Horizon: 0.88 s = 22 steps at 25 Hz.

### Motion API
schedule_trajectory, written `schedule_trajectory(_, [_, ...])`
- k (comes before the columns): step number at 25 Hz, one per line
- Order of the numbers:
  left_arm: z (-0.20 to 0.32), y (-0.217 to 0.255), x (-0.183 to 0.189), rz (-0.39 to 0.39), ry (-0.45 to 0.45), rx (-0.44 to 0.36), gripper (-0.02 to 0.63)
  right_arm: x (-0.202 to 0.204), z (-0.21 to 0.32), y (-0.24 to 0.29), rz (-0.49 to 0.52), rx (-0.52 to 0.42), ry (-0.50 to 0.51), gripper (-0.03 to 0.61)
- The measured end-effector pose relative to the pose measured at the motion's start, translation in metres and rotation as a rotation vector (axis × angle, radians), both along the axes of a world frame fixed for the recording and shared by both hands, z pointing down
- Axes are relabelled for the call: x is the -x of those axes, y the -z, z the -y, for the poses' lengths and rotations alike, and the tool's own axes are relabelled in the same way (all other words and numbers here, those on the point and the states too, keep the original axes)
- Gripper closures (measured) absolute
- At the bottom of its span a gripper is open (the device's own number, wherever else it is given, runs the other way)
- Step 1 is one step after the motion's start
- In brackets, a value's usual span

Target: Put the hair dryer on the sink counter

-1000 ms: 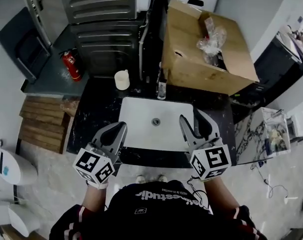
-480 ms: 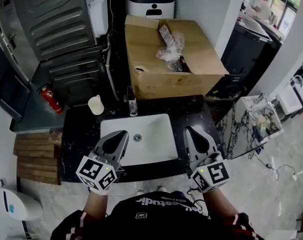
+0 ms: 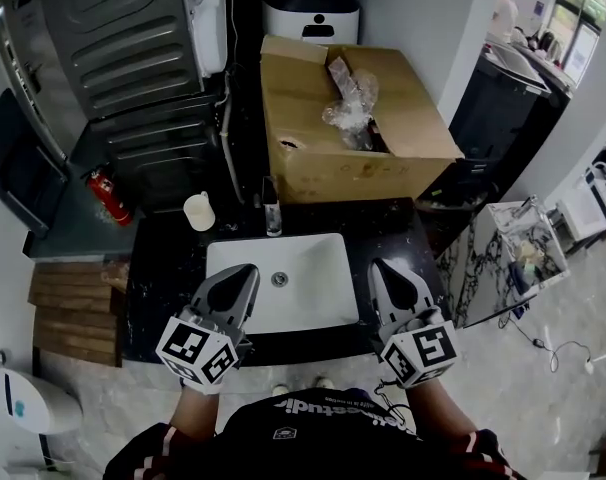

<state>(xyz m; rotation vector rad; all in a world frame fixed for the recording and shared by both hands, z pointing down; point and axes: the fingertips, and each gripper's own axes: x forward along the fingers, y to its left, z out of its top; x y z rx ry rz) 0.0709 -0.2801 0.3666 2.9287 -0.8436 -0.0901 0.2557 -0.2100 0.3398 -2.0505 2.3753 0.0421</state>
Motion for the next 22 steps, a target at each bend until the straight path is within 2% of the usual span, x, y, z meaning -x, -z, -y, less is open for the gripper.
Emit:
schedule_trajectory(11, [-0.002,-0.005,0.012,-0.002,0.033,0.018,0.594,0.006,0.007,-0.005,0.012,0.024,0.014,0.541])
schedule_trajectory(22, [0.000,-0.007,0.016,-0.015,0.045,0.022,0.594,0.016,0.010,-0.001,-0.008,0.008,0.034,0.541])
